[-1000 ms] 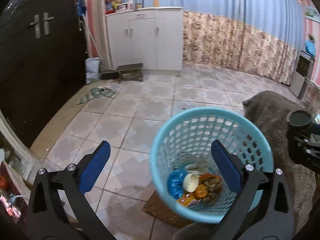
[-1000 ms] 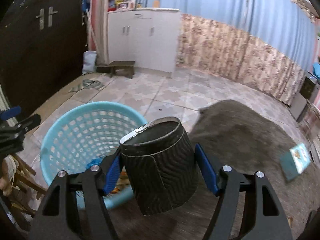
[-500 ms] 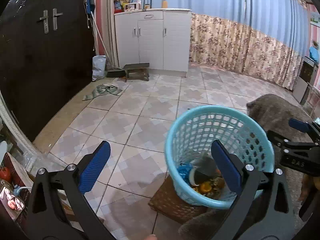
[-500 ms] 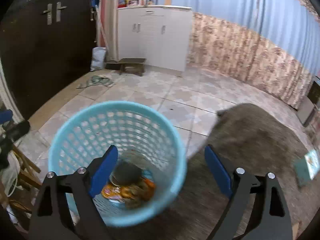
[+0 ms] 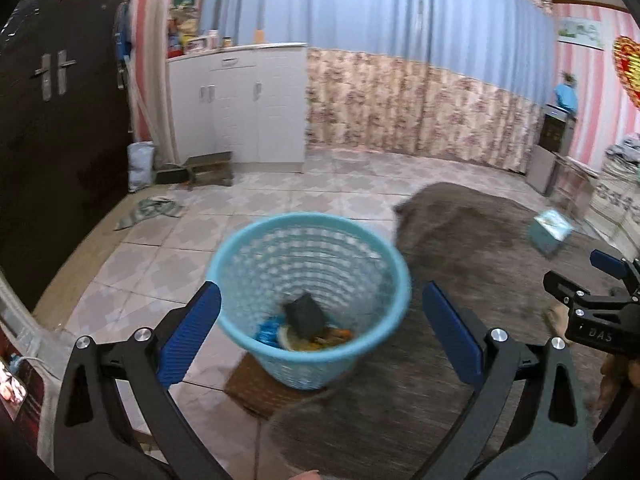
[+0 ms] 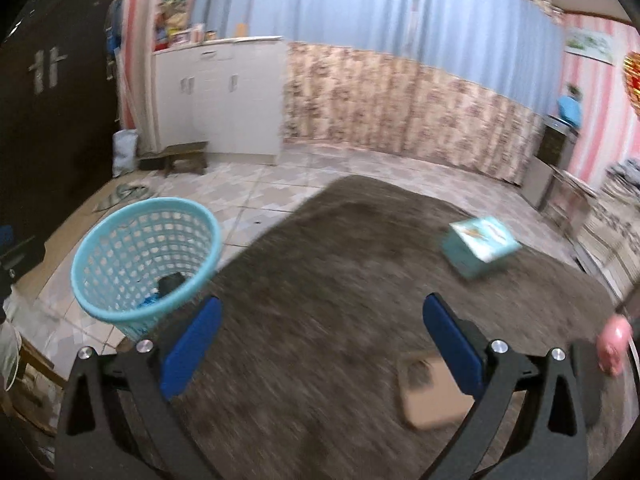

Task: Collect trash

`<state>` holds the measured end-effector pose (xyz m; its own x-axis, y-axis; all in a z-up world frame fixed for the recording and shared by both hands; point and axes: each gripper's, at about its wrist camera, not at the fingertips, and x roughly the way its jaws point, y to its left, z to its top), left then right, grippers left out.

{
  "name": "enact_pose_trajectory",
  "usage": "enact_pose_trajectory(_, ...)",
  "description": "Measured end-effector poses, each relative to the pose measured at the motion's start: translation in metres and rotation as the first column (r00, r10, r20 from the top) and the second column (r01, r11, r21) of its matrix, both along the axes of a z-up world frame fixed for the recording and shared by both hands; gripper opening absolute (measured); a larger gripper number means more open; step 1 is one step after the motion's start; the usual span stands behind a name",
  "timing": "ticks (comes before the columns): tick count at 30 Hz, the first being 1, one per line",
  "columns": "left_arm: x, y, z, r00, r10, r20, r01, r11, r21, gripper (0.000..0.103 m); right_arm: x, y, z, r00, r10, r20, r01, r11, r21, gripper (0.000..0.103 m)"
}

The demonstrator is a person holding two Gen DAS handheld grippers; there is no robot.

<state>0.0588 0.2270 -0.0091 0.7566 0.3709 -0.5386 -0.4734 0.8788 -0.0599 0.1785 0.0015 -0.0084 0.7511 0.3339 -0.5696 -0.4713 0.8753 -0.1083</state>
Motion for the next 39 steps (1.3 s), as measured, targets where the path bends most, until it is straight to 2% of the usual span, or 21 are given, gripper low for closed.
enact_pose_trajectory(8, -0.008, -0.079, 0.001, 0.990, -0.138, -0.003, 0.138, 0.990, 0.003, 0.097, -0.049, -0.074, 0.004, 0.991, -0.134, 0.028, 0.133, 0.991, 0.015, 0.098)
enact_pose_trajectory(15, -0.028, -0.126, -0.002, 0.980, -0.198, 0.021, 0.197, 0.979, 0.047, 0.097, -0.098, -0.129, 0.002, 0.968, -0.238, 0.079, 0.236, 0.971, 0.039, 0.098)
enact_pose_trajectory(21, -0.048, -0.160, -0.007, 0.956, -0.289, 0.056, 0.285, 0.956, 0.066, 0.098, -0.131, -0.163, -0.005, 0.954, -0.288, 0.086, 0.280, 0.956, 0.091, 0.098)
enact_pose_trajectory(24, -0.053, -0.168, -0.013, 0.951, -0.305, 0.050, 0.302, 0.952, 0.054, 0.098, -0.135, -0.172, -0.009, 0.947, -0.316, 0.055, 0.309, 0.945, 0.103, 0.098)
enact_pose_trajectory(28, -0.063, -0.178, -0.010, 0.947, -0.316, 0.063, 0.311, 0.947, 0.083, 0.098, -0.147, -0.183, -0.009, 0.936, -0.344, 0.075, 0.334, 0.935, 0.118, 0.099)
enact_pose_trajectory(30, -0.066, -0.182, -0.008, 0.945, -0.318, 0.071, 0.312, 0.946, 0.084, 0.098, -0.148, -0.184, -0.011, 0.930, -0.359, 0.074, 0.352, 0.931, 0.096, 0.099)
enact_pose_trajectory(33, -0.074, -0.185, -0.006, 0.942, -0.324, 0.085, 0.317, 0.945, 0.084, 0.098, -0.152, -0.187, -0.012, 0.930, -0.362, 0.065, 0.354, 0.928, 0.116, 0.098)
enact_pose_trajectory(39, -0.085, -0.187, -0.008, 0.942, -0.321, 0.100, 0.311, 0.945, 0.099, 0.098, -0.164, -0.181, -0.010, 0.913, -0.391, 0.114, 0.378, 0.918, 0.117, 0.098)
